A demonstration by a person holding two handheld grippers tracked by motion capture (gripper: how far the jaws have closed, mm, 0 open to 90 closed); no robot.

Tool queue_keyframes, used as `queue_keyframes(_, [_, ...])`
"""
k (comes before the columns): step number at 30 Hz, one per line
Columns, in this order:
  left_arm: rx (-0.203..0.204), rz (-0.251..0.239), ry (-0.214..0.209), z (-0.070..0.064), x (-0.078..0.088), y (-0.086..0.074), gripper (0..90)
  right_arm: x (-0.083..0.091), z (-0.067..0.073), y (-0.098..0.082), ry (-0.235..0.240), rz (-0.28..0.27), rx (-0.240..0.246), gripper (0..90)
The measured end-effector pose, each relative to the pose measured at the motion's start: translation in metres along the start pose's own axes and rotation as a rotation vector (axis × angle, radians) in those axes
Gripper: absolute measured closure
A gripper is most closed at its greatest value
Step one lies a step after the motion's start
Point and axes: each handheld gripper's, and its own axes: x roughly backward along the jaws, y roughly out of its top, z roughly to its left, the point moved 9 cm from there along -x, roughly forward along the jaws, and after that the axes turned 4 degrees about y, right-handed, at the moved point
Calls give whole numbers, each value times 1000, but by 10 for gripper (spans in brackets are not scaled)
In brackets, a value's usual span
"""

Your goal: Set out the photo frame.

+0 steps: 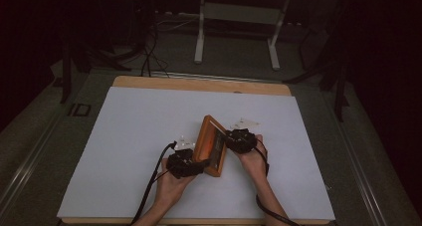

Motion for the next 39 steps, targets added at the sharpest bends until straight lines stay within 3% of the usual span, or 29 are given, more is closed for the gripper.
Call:
queue_keyframes(6, [-21,-18,-1,-14,-4,5,617,35,5,12,-7,-74,21,685])
queue_keyframes(11, [-75,-33,15,-28,-8,9,662,66,7,20,-12,-136,23,675])
queue_keyframes(17, [-183,-29,32,-41,-10,9,688,97,-2,26,-50,-176,36,706])
queue_keyframes(21, [-282,-46,57,-51,-10,7,692,100,-7,25,-56,-175,25,748])
queue_keyframes(23, [-304,-51,69,-53,-10,6,691,99,-8,22,-58,-169,23,787])
queue_keyframes(28, [-270,-64,39,-53,-11,5,678,99,-5,20,-55,-196,22,848])
queue_keyframes(30, [-237,-49,21,-50,-13,2,629,99,-5,19,-61,-190,26,855])
queue_keyframes(34, [-214,-19,19,-44,-21,-9,572,99,-6,19,-65,-191,25,853])
queue_keyframes(39, [-233,-3,11,-42,-32,-16,588,98,-7,18,-60,-196,18,848])
